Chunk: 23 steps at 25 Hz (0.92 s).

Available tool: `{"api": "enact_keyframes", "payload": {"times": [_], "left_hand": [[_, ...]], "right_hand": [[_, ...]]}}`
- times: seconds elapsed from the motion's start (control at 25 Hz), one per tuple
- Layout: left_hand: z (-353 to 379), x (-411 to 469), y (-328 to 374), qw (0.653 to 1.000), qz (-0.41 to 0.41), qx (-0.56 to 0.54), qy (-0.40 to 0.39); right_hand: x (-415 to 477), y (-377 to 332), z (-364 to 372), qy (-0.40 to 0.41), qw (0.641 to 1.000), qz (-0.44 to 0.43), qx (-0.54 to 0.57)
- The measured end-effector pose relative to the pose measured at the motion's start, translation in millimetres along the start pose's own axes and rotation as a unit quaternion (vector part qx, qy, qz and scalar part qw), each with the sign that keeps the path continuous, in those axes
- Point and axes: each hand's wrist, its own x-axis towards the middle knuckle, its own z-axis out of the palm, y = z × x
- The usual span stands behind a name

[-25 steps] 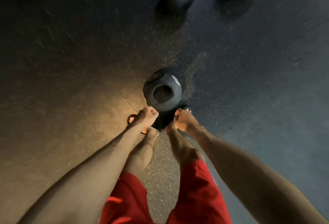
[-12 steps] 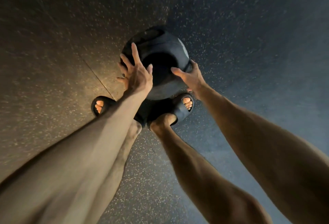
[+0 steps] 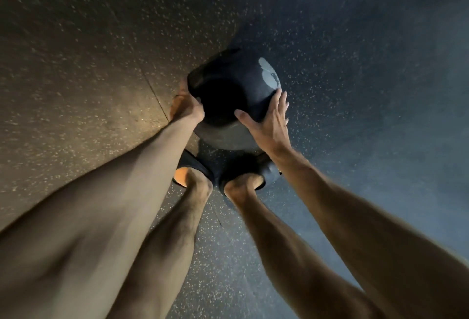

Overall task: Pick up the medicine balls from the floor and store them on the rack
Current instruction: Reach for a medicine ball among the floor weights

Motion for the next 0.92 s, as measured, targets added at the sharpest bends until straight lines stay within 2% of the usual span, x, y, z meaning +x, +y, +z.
{"api": "enact_keyframes", "payload": {"times": [0.12, 0.24, 0.32, 0.36, 0.48, 0.6, 0.68, 0.76, 0.92], "left_hand": [[-20, 11, -26, 0.992, -0.057, -0.109, -0.021], [-35, -13, -50, 0.983, 0.052, -0.171, 0.047], [-38, -42, -63, 0.966, 0.136, -0.214, 0.051], [-39, -51, -67, 0.967, 0.145, -0.207, 0.043], [-50, -45, -71, 0.975, 0.072, -0.21, 0.019], [-85, -11, -64, 0.971, -0.012, -0.24, 0.001], [-108, 15, -63, 0.967, -0.029, -0.252, -0.001], [-136, 42, -60, 0.948, -0.057, -0.313, -0.006], [-198, 94, -53, 0.934, -0.098, -0.342, -0.015]], "right_hand": [[2, -25, 6, -0.005, 0.988, -0.119, -0.096], [10, -79, 34, -0.007, 0.961, -0.201, -0.191], [17, -123, 55, -0.009, 0.942, -0.241, -0.234], [23, -143, 63, -0.018, 0.931, -0.263, -0.251], [49, -199, 79, -0.07, 0.896, -0.325, -0.294], [63, -235, 77, -0.078, 0.907, -0.319, -0.264], [58, -230, 68, -0.05, 0.918, -0.306, -0.246], [48, -212, 57, -0.041, 0.921, -0.294, -0.253], [60, -213, 56, -0.066, 0.883, -0.343, -0.313]]}}
